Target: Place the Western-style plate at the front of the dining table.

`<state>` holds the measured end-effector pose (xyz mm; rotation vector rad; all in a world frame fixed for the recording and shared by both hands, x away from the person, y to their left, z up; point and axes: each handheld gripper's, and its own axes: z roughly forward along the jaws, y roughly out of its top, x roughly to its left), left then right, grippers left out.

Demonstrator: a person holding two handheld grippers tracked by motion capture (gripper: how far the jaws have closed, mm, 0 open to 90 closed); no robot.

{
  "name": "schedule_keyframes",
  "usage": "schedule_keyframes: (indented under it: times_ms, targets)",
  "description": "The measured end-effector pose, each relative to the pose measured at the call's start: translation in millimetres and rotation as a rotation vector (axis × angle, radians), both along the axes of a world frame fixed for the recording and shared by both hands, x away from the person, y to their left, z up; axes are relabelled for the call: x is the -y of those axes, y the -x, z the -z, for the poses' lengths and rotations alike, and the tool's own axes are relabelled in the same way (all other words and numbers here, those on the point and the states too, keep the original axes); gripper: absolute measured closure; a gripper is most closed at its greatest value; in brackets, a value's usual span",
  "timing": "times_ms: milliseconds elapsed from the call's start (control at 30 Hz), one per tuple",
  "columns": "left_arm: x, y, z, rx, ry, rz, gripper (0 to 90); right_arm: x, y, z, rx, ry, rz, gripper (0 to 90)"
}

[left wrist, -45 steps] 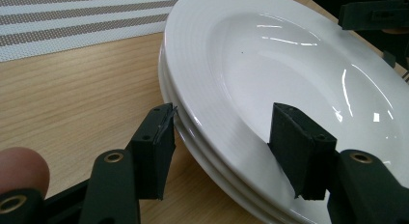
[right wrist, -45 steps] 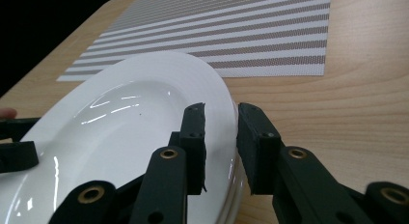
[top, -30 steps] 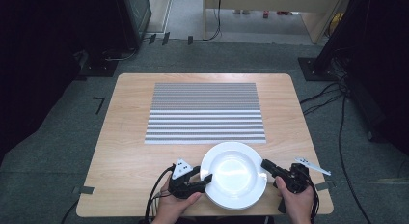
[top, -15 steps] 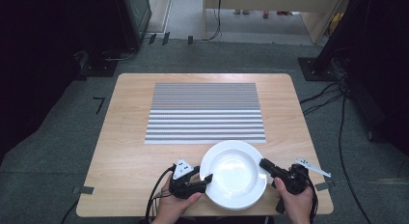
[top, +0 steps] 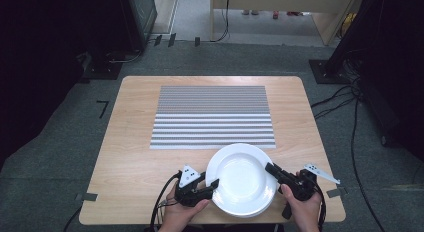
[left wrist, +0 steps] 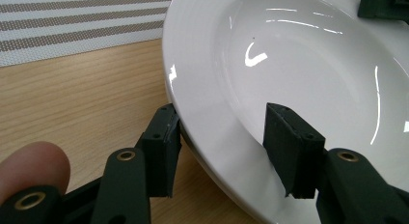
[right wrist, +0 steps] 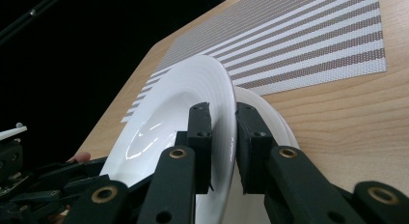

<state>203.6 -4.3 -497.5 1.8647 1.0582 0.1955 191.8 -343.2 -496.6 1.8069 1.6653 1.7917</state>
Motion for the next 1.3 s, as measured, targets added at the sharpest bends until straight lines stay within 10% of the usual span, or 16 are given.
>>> schedule_keyframes:
  times_ms: [1300]
  targets:
    - [-30.7, -12.3, -29.7, 0.009, 0.164, -0.076, 66.8, -22.8, -6.7, -18.5, 0.078, -0.054, 0.005, 78.9]
